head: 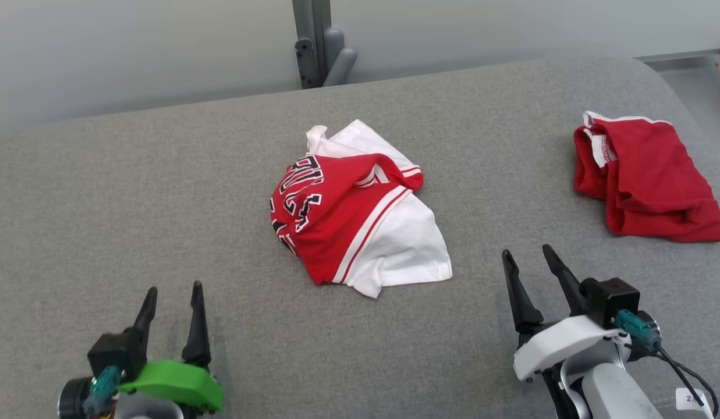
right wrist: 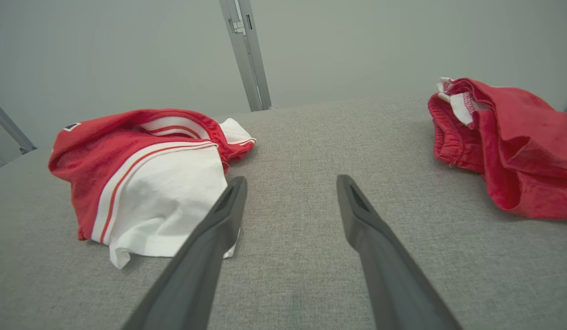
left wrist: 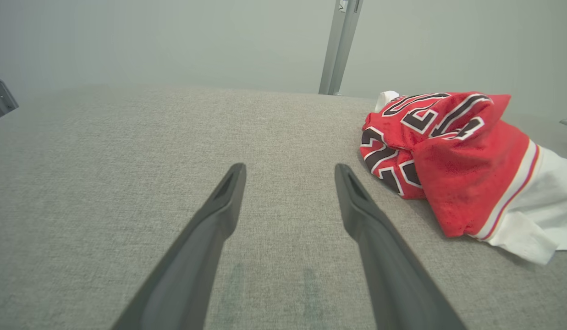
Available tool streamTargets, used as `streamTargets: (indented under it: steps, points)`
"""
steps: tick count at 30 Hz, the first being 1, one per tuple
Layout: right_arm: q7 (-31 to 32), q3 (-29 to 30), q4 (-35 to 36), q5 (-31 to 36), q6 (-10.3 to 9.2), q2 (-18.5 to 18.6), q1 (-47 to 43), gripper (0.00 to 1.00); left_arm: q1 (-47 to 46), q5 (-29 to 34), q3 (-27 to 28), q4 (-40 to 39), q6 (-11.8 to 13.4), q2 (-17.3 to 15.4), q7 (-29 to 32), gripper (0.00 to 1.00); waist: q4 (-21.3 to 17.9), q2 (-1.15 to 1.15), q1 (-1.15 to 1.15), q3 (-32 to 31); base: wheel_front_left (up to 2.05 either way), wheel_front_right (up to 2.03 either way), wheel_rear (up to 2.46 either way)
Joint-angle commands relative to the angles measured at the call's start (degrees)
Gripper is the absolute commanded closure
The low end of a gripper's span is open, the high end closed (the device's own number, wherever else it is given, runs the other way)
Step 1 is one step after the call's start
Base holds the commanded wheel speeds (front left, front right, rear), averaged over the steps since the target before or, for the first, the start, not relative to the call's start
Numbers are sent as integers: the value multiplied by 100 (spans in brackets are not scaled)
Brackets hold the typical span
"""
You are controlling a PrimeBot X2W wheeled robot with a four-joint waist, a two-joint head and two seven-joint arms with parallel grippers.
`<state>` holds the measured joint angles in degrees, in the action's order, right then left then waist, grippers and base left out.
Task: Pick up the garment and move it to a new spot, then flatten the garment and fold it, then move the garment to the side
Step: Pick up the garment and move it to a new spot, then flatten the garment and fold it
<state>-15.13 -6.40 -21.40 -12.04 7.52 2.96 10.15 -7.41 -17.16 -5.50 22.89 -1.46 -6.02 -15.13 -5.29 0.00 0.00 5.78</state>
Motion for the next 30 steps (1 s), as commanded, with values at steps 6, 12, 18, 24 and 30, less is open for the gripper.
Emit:
streamTargets:
  steps: [6, 12, 18, 24, 30]
  points:
    - [-1, 22, -54, -35, -6, 7, -325, 0, 825, 513, 629, -504, -172, 173, 0, 0, 159, 0, 0, -463, 0, 0, 0]
    - [0, 65, -115, 11, -6, 6, -439, 0, 1016, 675, 873, -641, -315, 268, 0, 0, 268, 0, 0, -511, 0, 0, 0]
    - [0, -54, -249, -3, -6, 2, -420, 0, 889, 733, 803, -582, -408, 303, 0, 0, 452, 0, 0, -404, 0, 0, 0]
    - [0, -246, -721, -71, -7, 9, -36, 0, 621, 529, 407, -539, -460, 304, 0, 0, 872, 0, 0, -22, 0, 0, 0]
    - [-1, -70, -1500, 66, -7, 35, 410, 0, 477, 423, 94, -501, -454, 303, 0, 0, 1329, 0, 0, 202, 0, 0, 0]
